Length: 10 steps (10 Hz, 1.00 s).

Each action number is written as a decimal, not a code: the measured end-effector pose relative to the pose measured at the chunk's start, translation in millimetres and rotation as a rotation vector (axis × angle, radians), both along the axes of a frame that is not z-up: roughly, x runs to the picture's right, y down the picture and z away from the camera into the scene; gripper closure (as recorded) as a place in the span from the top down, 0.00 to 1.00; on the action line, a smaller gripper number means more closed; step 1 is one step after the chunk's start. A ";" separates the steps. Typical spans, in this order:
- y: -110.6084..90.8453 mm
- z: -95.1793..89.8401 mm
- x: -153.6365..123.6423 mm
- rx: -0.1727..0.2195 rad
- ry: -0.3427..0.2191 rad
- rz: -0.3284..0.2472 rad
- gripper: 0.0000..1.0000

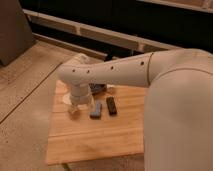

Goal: Place the pepper on the white sponge

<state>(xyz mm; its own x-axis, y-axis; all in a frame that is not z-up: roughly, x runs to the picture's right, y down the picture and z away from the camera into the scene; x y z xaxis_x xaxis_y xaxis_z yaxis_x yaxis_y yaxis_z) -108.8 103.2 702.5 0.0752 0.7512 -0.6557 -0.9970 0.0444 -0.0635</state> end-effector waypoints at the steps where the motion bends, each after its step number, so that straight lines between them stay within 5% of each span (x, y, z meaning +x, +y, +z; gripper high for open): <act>1: 0.0 0.0 0.0 0.000 0.000 0.000 0.65; 10: -4.3 -0.9 0.2 0.014 0.000 0.003 0.65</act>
<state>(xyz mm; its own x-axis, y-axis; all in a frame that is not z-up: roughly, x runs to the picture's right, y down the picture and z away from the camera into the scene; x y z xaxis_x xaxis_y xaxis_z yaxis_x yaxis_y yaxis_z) -108.6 98.8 701.7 0.0731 0.7608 -0.6449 -0.9971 0.0426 -0.0628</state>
